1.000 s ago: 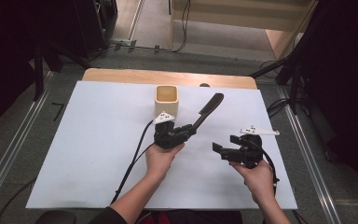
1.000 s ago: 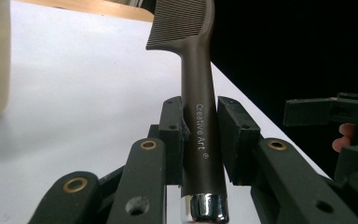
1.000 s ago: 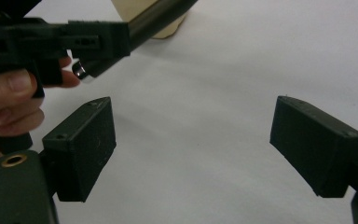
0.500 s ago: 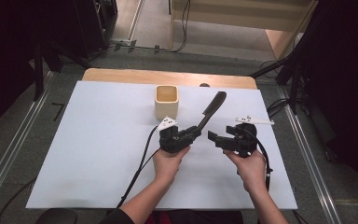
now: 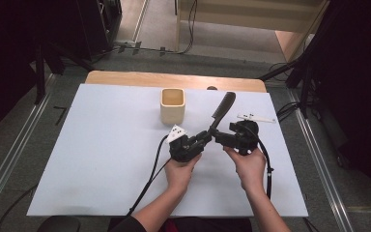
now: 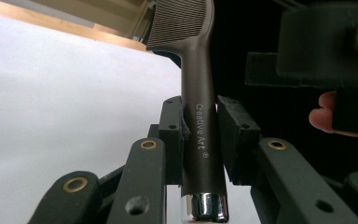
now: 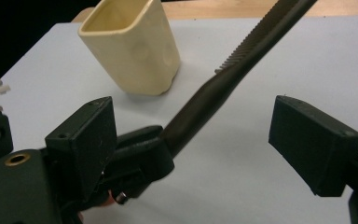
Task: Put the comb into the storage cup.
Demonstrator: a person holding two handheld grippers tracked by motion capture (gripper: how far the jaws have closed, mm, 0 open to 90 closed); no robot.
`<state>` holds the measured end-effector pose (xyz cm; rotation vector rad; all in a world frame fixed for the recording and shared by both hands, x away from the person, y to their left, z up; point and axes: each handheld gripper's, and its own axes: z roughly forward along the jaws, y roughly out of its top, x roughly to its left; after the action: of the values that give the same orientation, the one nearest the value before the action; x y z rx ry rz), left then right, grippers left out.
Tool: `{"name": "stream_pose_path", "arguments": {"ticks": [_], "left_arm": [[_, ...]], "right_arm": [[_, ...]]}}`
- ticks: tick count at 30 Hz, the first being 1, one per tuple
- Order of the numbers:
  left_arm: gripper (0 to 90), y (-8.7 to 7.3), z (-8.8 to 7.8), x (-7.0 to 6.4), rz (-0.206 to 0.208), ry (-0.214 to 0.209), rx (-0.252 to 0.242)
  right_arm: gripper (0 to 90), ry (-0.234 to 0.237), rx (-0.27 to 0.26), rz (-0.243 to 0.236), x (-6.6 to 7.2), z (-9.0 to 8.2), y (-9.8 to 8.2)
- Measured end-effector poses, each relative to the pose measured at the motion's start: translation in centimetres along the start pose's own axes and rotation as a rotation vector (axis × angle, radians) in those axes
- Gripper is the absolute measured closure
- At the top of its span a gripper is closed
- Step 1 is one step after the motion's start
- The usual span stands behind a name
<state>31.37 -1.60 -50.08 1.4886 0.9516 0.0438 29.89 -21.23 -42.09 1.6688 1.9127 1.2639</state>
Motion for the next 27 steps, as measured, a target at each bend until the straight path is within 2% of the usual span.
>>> {"name": "stream_pose_path", "arguments": {"ticks": [2,5,8,13,16,20,23,25,27], "left_arm": [[73.7,-0.1,0.0,0.0,0.004,-0.004,-0.002],[73.6,-0.2,0.2,0.0,-0.012,-0.013,-0.006],[73.6,-0.3,0.3,0.0,-0.023,-0.021,-0.017],[73.6,-0.5,0.3,0.0,-0.019,-0.033,-0.046],[73.6,-0.5,0.3,0.0,-0.015,-0.032,-0.059],[73.6,-0.6,0.1,0.0,-0.006,-0.032,-0.080],[73.6,-0.7,0.1,-0.2,0.012,-0.042,-0.100],[73.6,-0.7,0.2,-0.2,0.008,-0.044,-0.100],[73.6,-0.7,0.2,-0.1,0.006,-0.041,-0.097]], "right_arm": [[13.5,-0.010,-0.004,0.002,0.2,0.3,0.2],[18.4,-0.009,-0.010,0.023,0.4,0.8,0.4],[18.7,-0.020,-0.018,0.036,0.5,1.2,0.4],[25.7,-0.040,0.011,0.066,0.6,1.6,0.7],[27.1,-0.062,0.003,0.054,0.5,1.7,0.8],[30.5,-0.065,0.001,0.102,0.4,1.7,1.0],[33.7,-0.070,0.000,0.117,0.6,1.8,1.0],[34.7,-0.064,-0.002,0.145,0.7,2.0,1.1],[35.5,-0.061,-0.008,0.153,0.8,2.2,1.1]]}}
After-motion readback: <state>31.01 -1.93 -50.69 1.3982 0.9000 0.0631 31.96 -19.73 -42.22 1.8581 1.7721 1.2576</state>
